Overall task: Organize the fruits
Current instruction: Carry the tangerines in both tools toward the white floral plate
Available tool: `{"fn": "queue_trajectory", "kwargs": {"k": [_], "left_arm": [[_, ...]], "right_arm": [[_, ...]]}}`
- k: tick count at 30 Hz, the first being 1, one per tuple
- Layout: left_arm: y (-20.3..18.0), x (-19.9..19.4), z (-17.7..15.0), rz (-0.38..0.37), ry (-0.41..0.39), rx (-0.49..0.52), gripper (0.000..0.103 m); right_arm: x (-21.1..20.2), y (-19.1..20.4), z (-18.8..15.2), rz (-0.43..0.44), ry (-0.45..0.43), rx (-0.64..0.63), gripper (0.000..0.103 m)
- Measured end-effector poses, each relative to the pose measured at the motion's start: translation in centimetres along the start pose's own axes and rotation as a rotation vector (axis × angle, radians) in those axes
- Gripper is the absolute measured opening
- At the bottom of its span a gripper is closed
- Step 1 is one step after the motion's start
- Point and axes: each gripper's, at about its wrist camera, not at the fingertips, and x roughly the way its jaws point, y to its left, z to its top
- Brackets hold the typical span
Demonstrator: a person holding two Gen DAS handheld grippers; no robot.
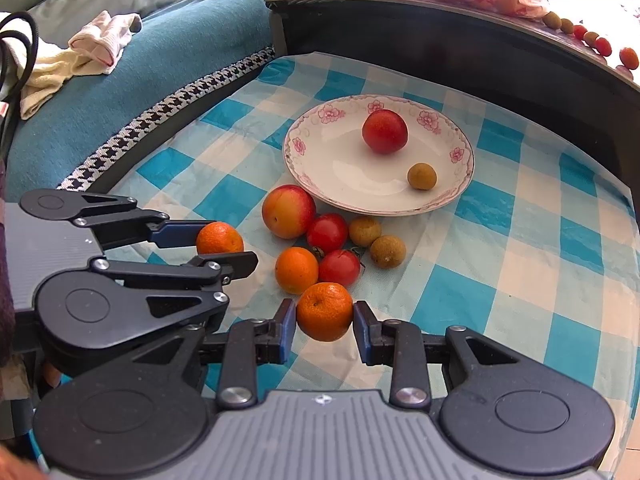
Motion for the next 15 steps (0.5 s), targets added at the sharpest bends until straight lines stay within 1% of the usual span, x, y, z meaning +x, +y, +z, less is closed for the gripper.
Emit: {"fn": "queue_trajectory", "kwargs": {"k": [15], "left_arm": [[-0.1, 0.4, 1.7, 0.011, -0.029, 0.010, 0.040]], "right_arm": [[-0.1, -0.9, 0.8, -0.013, -0.025, 0.029, 0.044]]}}
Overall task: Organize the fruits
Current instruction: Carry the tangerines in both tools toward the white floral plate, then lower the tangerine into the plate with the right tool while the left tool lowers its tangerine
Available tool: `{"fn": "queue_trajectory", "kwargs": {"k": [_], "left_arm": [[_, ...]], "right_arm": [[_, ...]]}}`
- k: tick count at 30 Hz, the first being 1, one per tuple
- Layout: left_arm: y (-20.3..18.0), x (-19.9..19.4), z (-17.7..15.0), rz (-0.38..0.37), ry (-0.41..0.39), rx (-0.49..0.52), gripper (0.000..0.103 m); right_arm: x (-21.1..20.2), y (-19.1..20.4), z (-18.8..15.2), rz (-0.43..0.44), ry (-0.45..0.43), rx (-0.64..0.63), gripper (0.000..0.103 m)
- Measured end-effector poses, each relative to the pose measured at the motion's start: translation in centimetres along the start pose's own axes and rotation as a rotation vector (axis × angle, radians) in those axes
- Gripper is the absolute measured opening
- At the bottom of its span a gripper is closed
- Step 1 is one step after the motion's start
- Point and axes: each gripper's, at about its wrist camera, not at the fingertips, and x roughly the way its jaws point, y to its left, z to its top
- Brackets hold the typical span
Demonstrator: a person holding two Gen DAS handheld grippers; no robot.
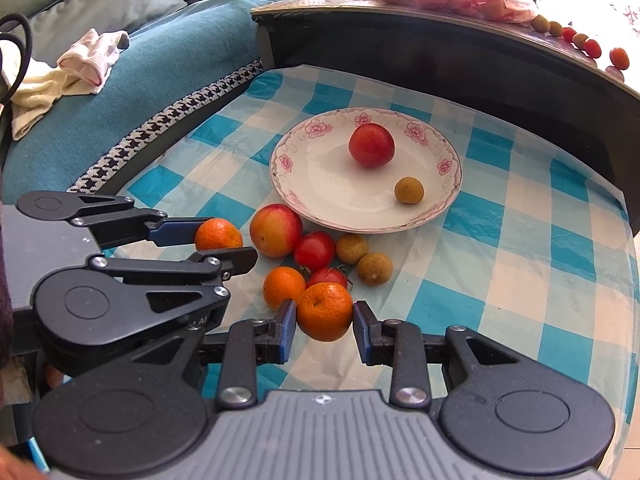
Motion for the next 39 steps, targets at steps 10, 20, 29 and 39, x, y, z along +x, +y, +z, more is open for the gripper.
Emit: {"fn": "queue_trajectory", "kwargs": {"k": [10, 20, 29, 39], "left_arm": [[0.1, 0.7, 1.5, 0.032, -0.029, 0.018, 0.041], [0.9, 3.0, 3.9, 0.018, -0.042, -0.022, 0.040], [3.9, 4.4, 4.1, -0.060, 0.015, -0.167, 0.039], [0.9, 0.8, -0.5, -0.204, 0.121, -0.066, 0.045]], "right_arm": [[0.3, -0.9, 1.2, -0.025, -0.025, 0.019, 0.044], [1.5, -2.6, 4.3, -0.060, -0.082, 0.050, 0.044], [3.8, -5.0, 5.6, -0.080, -0.071, 0.085, 0.044], [3.0, -4.7, 4.7, -0.069, -0.050, 0.076, 0.044]]}}
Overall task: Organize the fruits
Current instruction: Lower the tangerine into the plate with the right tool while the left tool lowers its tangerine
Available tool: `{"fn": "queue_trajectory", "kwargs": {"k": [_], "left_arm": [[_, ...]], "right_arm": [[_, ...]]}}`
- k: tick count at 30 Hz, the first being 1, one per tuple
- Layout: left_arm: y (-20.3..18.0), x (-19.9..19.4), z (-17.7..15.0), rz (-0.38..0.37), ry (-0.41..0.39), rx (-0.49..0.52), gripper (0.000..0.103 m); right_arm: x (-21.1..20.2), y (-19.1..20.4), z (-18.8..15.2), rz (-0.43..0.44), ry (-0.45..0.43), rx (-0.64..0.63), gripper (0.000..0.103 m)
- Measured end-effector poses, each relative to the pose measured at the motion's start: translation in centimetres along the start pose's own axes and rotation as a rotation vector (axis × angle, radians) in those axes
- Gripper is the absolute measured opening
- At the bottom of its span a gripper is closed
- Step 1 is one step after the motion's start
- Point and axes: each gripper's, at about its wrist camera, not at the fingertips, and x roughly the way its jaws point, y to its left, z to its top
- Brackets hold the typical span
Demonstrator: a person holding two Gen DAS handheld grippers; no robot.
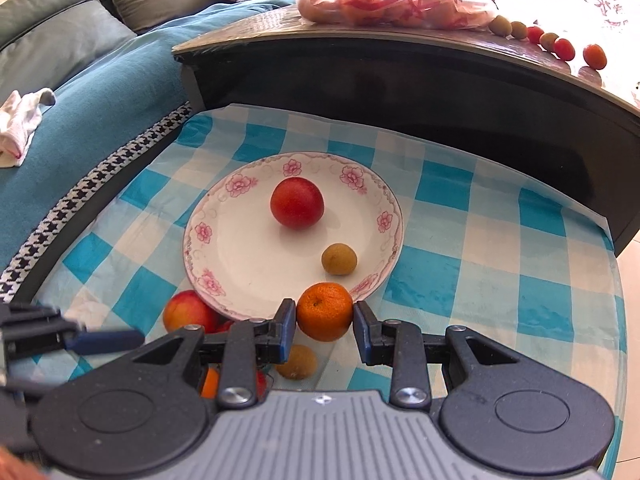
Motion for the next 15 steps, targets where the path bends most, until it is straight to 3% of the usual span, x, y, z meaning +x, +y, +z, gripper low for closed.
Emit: {"fn": "queue_trajectory", "kwargs": {"k": [6, 10, 15], "left_arm": [[-1.3, 1.3, -2.2, 0.003, 0.073, 0.064, 0.046], [-1.5, 0.9, -3.1, 0.009, 0.067, 0.078, 0.051], [-1.4, 0.8, -3.2, 0.034, 0.051, 0.075, 0.043]], "right_arm": [[-0.7, 0.6, -0.5, 0.002, 0.002, -0.019, 0.044], [-0.6, 0.7, -0.6, 0.004, 0.007, -0.023, 0.044], [-0.4, 1.0, -0.6, 0.008, 0.010, -0.032, 0.044]]}}
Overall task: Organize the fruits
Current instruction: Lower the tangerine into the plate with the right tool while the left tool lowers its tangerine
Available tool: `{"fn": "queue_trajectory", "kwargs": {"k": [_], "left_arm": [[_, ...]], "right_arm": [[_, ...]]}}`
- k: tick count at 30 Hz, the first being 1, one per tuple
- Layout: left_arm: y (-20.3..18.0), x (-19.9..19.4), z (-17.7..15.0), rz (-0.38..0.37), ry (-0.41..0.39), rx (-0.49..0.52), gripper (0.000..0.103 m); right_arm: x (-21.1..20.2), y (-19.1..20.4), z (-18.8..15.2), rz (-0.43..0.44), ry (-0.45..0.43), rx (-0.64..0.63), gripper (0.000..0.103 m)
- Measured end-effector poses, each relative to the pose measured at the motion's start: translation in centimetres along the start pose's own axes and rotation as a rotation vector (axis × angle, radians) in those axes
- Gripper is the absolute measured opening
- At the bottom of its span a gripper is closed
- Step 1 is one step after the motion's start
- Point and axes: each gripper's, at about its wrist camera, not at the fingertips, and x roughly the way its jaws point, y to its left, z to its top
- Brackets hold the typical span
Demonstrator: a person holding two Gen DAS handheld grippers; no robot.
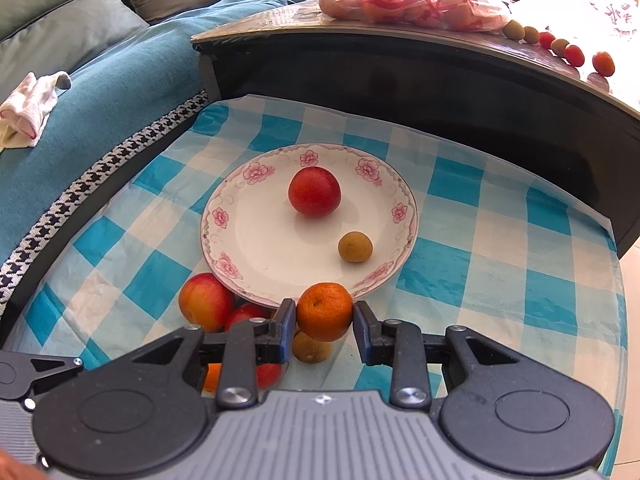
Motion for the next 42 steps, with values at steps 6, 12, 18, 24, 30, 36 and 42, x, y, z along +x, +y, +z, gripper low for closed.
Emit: {"fn": "queue_trajectory", "kwargs": {"k": [6, 12, 18, 24, 30, 36, 42], "left_arm": [[0.5, -1.0, 1.3, 0.002, -0.051, -0.030, 0.040], [1.9, -1.5, 5.3, 0.041, -0.141, -0.070, 0.040], [2.5, 0.6, 8.8, 0.070, -0.171, -0.069, 0.041], [3.5, 2.4, 9.5, 0.066, -0.161, -0.098, 0.041], [4.0, 2.5, 9.7, 0.077, -0.167, -0.121, 0.047], [4.1, 1.5, 9.5, 0.083, -0.185, -0.143, 0.061], [4.3, 0.0, 9.4, 0.096, -0.214, -0.156, 0.069]], "right_arm": [[-0.2, -0.1, 0.2, -0.002, -0.009, 0.002, 0.044], [0.3, -1.0, 1.1, -0.011, -0.021, 0.030, 0.044], [1.8, -1.4, 1.9, 0.000, -0.012, 0.032, 0.044], [3.2, -2.0, 2.3, 0.022, -0.008, 0.042, 0.044], [3.7, -1.9, 2.8, 0.025, -0.016, 0.043, 0.044], [2.9, -2.0, 2.9, 0.003, -0.043, 0.045, 0.044], [1.7, -1.6, 3.3, 0.013, -0.071, 0.037, 0.044]]}}
